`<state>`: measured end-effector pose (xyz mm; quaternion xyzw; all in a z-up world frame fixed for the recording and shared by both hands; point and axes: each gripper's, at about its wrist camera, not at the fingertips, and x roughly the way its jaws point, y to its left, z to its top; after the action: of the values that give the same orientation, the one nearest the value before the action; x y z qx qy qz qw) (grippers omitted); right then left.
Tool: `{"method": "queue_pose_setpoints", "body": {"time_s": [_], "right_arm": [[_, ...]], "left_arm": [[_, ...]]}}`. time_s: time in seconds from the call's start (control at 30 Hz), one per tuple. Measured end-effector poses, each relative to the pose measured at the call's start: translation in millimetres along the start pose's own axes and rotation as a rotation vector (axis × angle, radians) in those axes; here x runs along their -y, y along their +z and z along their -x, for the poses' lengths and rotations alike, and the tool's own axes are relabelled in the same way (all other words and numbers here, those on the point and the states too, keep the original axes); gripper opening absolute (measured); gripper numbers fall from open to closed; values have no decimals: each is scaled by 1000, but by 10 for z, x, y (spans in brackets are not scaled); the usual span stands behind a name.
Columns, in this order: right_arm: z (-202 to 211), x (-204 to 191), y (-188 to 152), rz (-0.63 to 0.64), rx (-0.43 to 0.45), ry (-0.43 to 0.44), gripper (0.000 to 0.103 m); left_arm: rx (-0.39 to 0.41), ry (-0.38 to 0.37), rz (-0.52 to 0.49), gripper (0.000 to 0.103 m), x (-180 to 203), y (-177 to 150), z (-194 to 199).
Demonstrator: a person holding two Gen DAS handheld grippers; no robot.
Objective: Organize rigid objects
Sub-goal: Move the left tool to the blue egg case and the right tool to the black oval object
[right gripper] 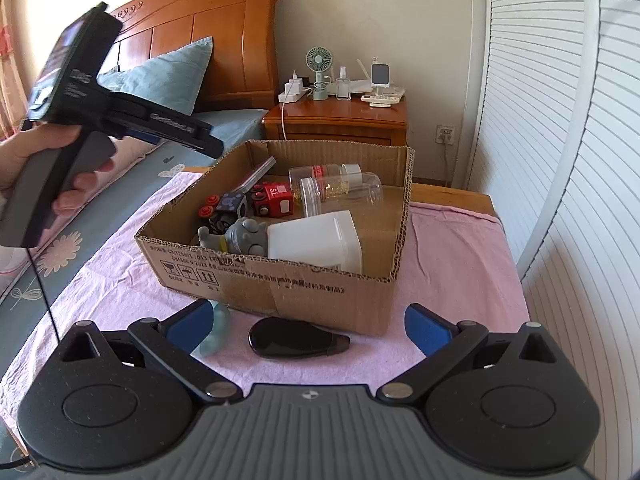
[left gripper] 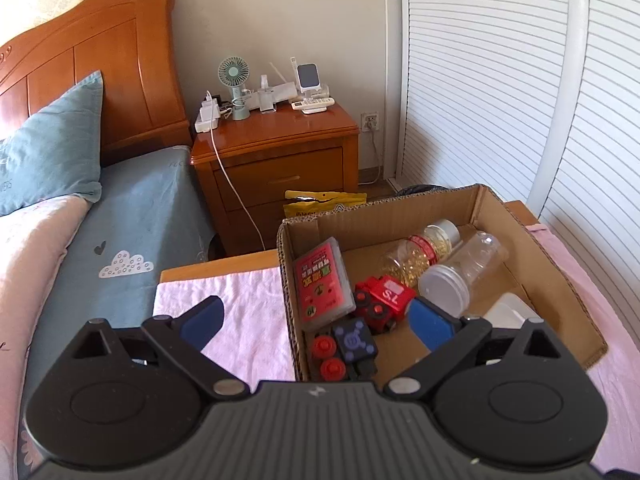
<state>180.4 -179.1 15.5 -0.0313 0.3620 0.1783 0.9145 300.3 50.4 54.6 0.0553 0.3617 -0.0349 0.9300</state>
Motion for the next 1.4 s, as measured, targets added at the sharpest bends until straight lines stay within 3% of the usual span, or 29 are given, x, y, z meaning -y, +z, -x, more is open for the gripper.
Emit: {"method": "queue_pose_setpoints", "body": {"time_s": [0.27,0.47,0.67,0.8,1.0,1.1,1.23,1.4], "right_arm": [[71,-11,-197,-30,-16,9,103],[1,3,-282,-56,-26,23,103],[-227,54,-352,-111,-59,10,103],[-429,58,-409,-136,-81,-40,103],[-671,-77,-488,-91,-128,-71,103],[-803,-176,-495,-48,-151,-93,103],[-926,-307,-485,21,-137,-124,103],[-1026,-299,-431,16,-99,-128,103]], "left_arm": [[-4,10,5,102,61,-410,482],[-15,-2,66,102,96,-795,721],[-9,52,32,102,231,-1080,841],[14,80,37,102,323,-1257,858],[-12,-6,99,102,332,-1461,764],[-27,-9,109,102,326,-1501,687],[-30,-4,126,102,288,-1509,619],[-37,-6,146,102,226,-1511,560]]}}
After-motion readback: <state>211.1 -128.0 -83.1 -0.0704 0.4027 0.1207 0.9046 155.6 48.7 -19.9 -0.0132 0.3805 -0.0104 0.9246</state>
